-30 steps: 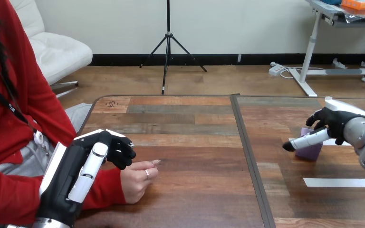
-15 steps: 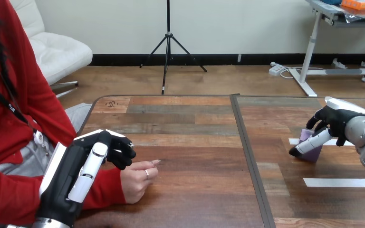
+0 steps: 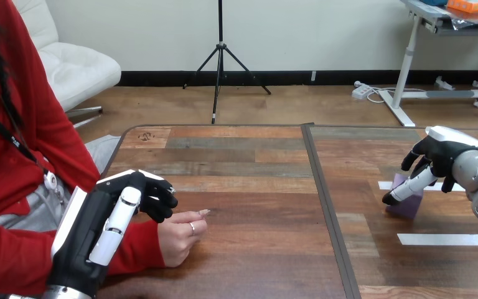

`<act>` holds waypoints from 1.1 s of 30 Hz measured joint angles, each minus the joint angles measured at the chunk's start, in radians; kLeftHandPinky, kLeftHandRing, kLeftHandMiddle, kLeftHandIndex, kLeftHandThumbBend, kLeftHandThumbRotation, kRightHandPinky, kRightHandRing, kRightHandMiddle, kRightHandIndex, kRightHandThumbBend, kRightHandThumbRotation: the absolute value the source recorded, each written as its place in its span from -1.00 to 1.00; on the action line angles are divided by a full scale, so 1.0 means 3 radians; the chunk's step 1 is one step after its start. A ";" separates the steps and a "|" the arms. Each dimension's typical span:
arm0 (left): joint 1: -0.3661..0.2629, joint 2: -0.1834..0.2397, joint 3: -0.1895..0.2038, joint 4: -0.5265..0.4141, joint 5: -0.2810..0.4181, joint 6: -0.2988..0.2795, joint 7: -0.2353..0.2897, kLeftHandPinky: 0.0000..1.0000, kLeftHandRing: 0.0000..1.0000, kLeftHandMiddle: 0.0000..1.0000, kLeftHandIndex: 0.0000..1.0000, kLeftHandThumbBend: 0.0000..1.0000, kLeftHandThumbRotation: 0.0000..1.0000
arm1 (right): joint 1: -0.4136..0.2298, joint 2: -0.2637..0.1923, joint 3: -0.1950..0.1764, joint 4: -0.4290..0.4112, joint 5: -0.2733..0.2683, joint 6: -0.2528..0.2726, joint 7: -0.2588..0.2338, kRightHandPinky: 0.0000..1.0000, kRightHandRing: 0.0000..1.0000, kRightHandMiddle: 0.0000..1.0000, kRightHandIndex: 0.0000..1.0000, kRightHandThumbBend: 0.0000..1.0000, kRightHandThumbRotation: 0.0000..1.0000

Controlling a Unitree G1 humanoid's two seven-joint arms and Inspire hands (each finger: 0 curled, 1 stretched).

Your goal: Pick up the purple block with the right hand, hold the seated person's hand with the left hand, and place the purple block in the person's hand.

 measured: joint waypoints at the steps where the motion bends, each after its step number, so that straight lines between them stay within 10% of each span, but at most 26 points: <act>1: 0.0000 0.0000 0.0000 0.0000 0.0000 0.0000 0.0000 -0.12 -0.05 0.02 -0.01 -0.26 1.00 | 0.0000 0.0000 0.0000 0.0000 0.0000 -0.0003 -0.0007 -0.08 0.18 0.29 0.29 1.00 -0.39; 10: -0.0003 0.0002 0.0000 0.0000 0.0000 0.0000 0.0000 -0.13 -0.05 0.02 -0.02 -0.28 1.00 | 0.0003 -0.0001 0.0003 0.0000 -0.0003 -0.0082 -0.0061 -0.19 -0.01 0.06 0.02 0.93 0.02; 22: -0.0007 0.0003 0.0000 0.0002 0.0021 0.0000 0.0006 -0.13 -0.05 0.02 -0.01 -0.26 1.00 | 0.0042 -0.0001 -0.0004 0.0000 0.0045 -0.0168 -0.0137 0.14 0.34 0.40 0.43 0.65 0.30; 33: -0.0014 0.0006 0.0000 0.0003 0.0052 0.0000 0.0010 -0.12 -0.06 0.01 -0.02 -0.25 1.00 | 0.0050 -0.0001 -0.0060 -0.0001 0.0157 -0.0305 -0.0246 -0.10 0.04 0.07 -0.07 0.64 0.25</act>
